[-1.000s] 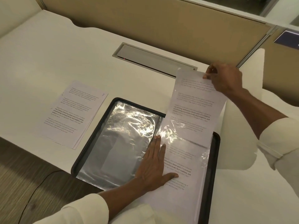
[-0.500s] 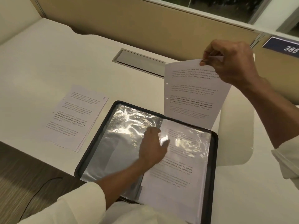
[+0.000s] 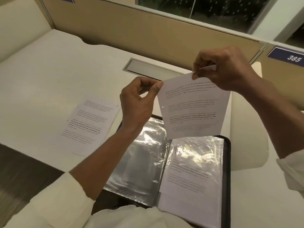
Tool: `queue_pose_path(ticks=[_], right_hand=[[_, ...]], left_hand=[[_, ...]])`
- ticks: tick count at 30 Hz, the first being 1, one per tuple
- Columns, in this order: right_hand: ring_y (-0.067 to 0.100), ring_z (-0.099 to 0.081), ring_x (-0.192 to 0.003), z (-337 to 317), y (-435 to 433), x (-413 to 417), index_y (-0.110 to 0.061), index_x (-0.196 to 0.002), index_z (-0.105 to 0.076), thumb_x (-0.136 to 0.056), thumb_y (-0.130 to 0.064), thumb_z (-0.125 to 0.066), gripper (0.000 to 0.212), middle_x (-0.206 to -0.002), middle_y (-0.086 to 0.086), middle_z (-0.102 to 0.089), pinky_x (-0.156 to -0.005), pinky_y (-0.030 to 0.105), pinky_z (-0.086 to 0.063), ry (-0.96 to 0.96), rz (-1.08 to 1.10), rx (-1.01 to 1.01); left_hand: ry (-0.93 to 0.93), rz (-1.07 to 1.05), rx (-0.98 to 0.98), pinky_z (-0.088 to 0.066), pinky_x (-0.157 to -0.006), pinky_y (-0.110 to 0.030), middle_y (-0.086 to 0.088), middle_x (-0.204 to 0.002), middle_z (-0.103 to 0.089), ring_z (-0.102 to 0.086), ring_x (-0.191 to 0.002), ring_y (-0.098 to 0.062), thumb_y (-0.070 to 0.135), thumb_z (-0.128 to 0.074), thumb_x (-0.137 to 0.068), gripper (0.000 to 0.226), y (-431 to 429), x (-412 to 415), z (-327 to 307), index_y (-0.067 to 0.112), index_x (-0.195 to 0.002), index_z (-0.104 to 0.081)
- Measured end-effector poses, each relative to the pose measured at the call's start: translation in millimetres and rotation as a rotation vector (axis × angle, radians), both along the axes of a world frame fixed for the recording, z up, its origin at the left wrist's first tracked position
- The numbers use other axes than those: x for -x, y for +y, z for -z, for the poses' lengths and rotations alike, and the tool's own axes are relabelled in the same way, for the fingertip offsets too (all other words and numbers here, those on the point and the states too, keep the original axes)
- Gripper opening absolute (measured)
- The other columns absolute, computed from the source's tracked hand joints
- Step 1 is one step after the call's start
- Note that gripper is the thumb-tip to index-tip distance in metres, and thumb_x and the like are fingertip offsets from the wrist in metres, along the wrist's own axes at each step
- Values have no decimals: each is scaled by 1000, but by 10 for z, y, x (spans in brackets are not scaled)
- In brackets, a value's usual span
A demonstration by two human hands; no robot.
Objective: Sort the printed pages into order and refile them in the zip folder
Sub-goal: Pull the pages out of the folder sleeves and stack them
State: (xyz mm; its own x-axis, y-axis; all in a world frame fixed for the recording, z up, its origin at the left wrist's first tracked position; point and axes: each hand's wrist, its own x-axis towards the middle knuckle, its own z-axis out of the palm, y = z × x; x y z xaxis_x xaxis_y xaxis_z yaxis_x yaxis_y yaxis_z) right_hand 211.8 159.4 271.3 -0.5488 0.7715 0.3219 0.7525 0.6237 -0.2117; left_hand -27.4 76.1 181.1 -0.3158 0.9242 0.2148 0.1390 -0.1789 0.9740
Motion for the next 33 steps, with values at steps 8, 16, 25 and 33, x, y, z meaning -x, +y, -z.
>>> queue_pose_path(ticks=[8,16,25,33], right_hand=[[2,-67,-76,44,28,488,-26,-99,-71,-83,-24,-88,24,-84,-19,-67,-67,34,-57,40,15,228],[11,-74,-75,354,248,777,-15,-104,-79,-80,-21,-90,27,-87,-6,-81,-63,26,-58,226,23,603],[31,-74,-110,1460,172,1537,0,-119,-73,-83,-11,-83,39,-119,13,-77,-96,46,-58,874,129,1016],[25,-76,-108,2264,-97,2231,-10,-123,-75,-87,-14,-83,37,-116,2,-79,-91,41,-60,906,316,1193]], left_hand=[[-14,-73,-7,-64,-85,-43,6,-89,-79,-76,-87,-19,23,-86,-89,15,-27,535,70,14,-95,-76],[70,-186,5,-66,-79,-36,10,-90,-78,-76,-83,-15,26,-83,-92,18,158,1226,104,14,-99,-72],[-23,-167,125,-66,-82,-40,-1,-92,-79,-77,-86,-22,16,-86,-89,16,423,2080,166,10,-97,-74],[88,-185,237,-65,-83,-43,0,-86,-79,-78,-79,-17,16,-87,-85,16,779,2871,495,10,-93,-75]])
